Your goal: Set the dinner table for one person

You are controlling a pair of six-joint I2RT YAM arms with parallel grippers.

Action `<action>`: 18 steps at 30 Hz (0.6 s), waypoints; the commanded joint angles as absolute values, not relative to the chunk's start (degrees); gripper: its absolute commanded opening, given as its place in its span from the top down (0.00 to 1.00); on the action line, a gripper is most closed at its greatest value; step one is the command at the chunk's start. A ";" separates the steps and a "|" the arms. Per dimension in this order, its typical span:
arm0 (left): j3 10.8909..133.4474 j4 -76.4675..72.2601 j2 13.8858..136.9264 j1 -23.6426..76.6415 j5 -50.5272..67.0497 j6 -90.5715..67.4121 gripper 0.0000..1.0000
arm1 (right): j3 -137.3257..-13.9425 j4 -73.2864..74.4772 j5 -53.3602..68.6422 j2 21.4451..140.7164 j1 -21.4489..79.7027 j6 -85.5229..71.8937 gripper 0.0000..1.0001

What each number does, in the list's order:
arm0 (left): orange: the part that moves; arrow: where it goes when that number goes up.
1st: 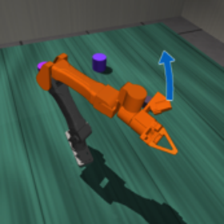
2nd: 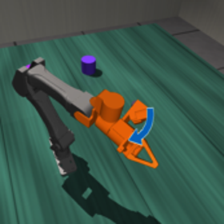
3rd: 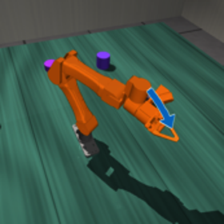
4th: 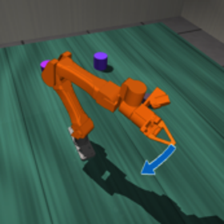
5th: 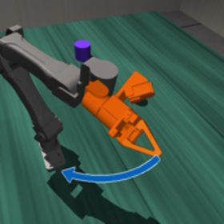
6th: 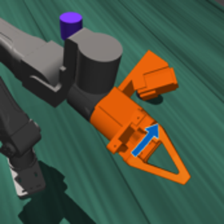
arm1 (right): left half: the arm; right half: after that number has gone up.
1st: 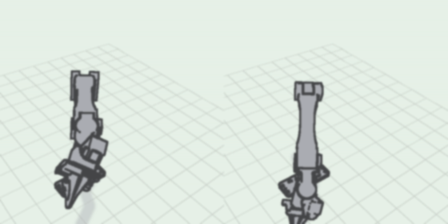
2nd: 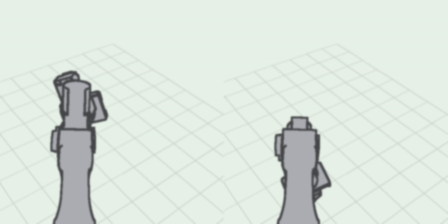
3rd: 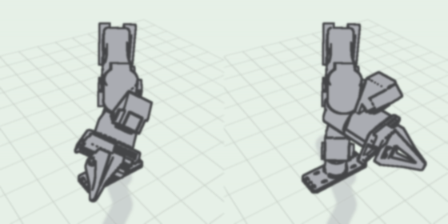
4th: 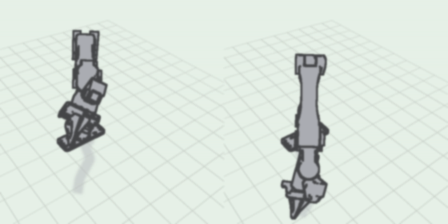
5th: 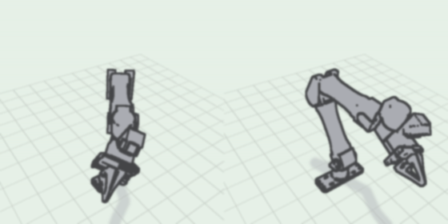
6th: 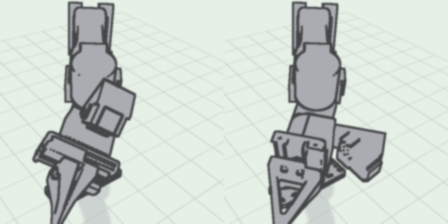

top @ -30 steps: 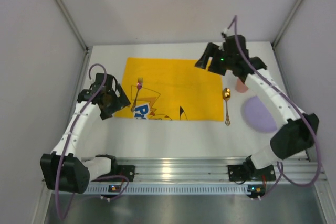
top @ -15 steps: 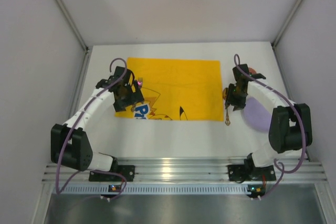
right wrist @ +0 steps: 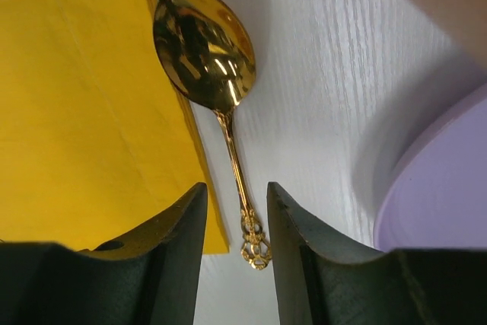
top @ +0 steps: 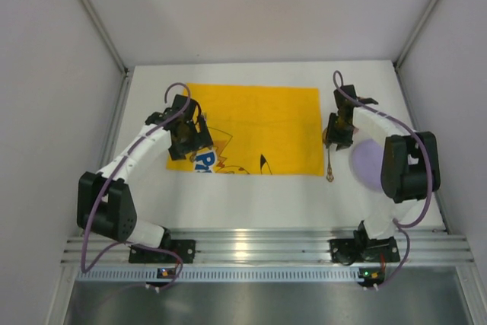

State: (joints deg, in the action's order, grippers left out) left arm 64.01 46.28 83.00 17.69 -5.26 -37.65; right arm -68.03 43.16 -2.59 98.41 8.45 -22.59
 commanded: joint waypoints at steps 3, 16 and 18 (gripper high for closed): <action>66.53 45.00 83.32 17.84 -6.68 -38.67 0.07 | -72.33 43.85 -2.11 103.53 8.00 -21.62 0.63; 64.51 45.35 81.91 17.84 -8.17 -38.94 0.07 | -68.56 43.68 -6.59 98.10 11.07 -20.74 0.65; 64.34 45.18 82.26 17.84 -8.00 -38.94 0.07 | -67.07 43.16 -6.33 98.00 11.16 -20.83 0.65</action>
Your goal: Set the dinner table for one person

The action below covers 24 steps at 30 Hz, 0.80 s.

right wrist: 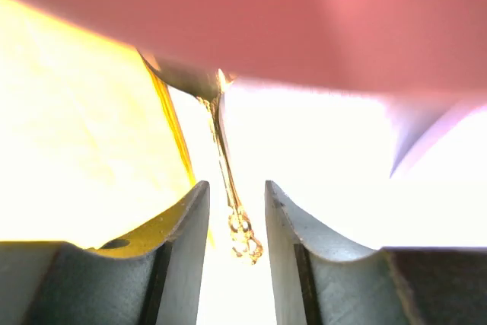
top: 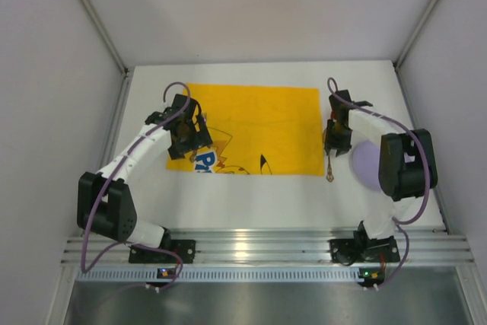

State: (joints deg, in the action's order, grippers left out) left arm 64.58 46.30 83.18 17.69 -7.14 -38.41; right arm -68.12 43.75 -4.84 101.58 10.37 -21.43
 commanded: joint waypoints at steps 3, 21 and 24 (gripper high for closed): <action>65.04 45.53 82.79 17.84 -7.65 -38.76 0.07 | -64.96 41.75 -6.24 99.05 11.25 -21.18 0.67; 68.12 49.31 81.83 17.84 -8.79 -35.95 0.07 | -64.25 37.26 -7.38 105.82 13.10 -22.59 1.00; 67.50 49.39 80.95 17.84 -8.79 -35.60 0.07 | -64.60 38.76 -8.87 103.38 13.18 -22.59 1.00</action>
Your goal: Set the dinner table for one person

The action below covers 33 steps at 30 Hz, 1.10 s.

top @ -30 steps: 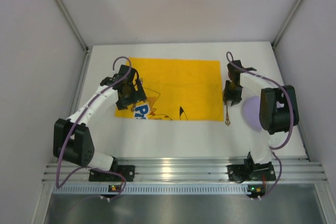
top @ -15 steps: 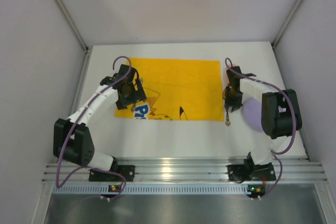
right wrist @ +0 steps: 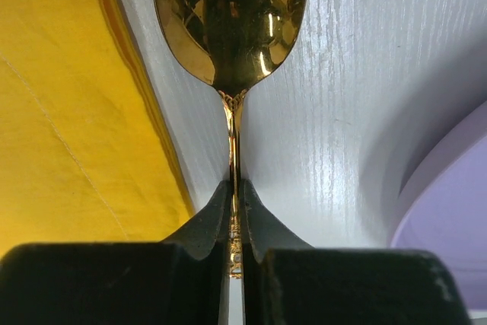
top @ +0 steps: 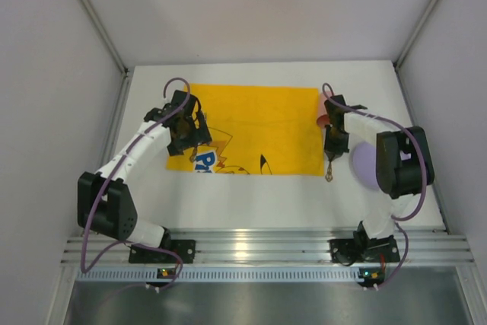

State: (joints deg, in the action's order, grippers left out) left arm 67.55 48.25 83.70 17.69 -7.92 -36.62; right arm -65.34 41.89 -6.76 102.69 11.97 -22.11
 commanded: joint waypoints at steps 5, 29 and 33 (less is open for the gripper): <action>66.62 49.04 80.42 17.84 -8.35 -35.51 0.07 | -68.81 44.54 -11.69 97.22 14.15 -22.59 1.00; 67.85 50.09 79.10 17.93 -7.21 -34.63 0.07 | -96.67 47.02 -4.04 111.43 31.11 -32.43 1.00; 67.68 51.59 77.26 17.93 -7.91 -34.28 0.07 | -97.65 47.46 -5.71 115.92 29.97 -33.48 1.00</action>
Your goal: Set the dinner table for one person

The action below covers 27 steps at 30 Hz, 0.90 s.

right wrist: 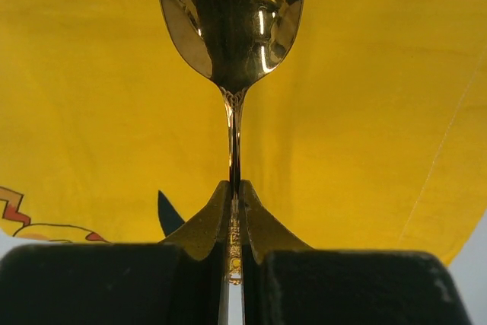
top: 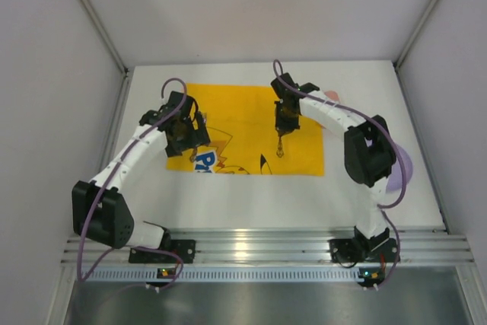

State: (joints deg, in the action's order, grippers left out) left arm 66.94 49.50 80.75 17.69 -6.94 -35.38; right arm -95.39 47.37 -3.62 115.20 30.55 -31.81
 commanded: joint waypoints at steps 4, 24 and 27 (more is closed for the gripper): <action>65.93 51.51 75.24 17.93 -7.91 -34.19 0.06 | -95.28 45.80 -6.94 117.51 29.79 -32.52 1.00; 63.55 47.56 78.05 17.84 -5.28 -33.31 0.06 | -85.80 45.27 -7.47 94.58 16.09 -33.92 0.34; 62.76 46.94 78.05 17.84 -4.75 -33.31 0.06 | -81.32 44.82 -7.91 92.03 13.10 -35.76 0.34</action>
